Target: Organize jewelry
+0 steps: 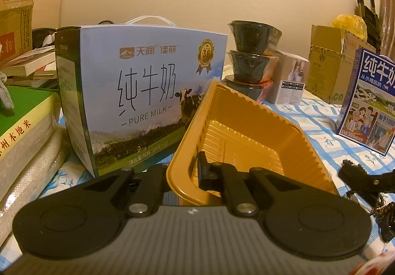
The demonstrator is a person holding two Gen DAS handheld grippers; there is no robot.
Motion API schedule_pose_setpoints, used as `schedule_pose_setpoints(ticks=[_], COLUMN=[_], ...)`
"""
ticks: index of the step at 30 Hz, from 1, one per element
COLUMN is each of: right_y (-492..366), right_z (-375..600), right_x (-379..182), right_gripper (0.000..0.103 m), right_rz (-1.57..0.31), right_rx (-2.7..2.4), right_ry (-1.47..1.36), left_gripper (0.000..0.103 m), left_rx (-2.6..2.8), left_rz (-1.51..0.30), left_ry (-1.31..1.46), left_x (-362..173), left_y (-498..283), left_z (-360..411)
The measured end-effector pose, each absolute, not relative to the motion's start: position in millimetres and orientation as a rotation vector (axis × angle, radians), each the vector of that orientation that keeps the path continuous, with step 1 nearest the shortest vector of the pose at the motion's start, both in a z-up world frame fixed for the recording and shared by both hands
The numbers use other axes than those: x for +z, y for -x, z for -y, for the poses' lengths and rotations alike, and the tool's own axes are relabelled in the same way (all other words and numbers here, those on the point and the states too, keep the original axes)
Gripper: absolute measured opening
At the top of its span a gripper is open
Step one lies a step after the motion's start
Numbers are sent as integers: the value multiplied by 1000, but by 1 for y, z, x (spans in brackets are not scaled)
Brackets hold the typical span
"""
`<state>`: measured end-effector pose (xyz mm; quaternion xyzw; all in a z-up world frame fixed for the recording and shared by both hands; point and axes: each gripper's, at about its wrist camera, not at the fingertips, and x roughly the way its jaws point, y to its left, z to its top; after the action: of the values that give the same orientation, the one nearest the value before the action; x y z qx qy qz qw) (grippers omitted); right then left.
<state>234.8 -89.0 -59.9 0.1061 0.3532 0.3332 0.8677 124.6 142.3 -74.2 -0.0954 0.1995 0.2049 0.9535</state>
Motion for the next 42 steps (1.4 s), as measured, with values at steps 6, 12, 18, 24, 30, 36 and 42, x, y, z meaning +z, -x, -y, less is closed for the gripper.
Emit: schedule_pose_setpoints(ticks=[6, 12, 18, 24, 30, 36, 42], right_y=[-234, -237, -237, -222, -209, -202, -190], right_z=[48, 19, 21, 59, 117, 171, 203], right_x=[-65, -84, -88, -74, -76, -87, -87], right_gripper=[20, 20, 21, 24, 45, 49, 49], right_rz=[-727, -722, -717, -672, -716, -781, -794], right_rx=[769, 754, 755, 736, 610, 482, 443], right_ry=[-105, 29, 21, -75, -199, -296, -289], left_gripper=[8, 9, 9, 9, 9, 9, 10], left_rx=[419, 425, 435, 440, 443, 449, 456], left_rz=[-405, -410, -413, -414, -417, -418, -424], left_ry=[183, 175, 161, 154, 144, 133, 123], left_x=[-74, -74, -73, -72, -72, -70, -71], left_y=[-127, -129, -132, -133, -134, -135, -136], left_z=[-142, -142, -141, -140, -138, -135, -134])
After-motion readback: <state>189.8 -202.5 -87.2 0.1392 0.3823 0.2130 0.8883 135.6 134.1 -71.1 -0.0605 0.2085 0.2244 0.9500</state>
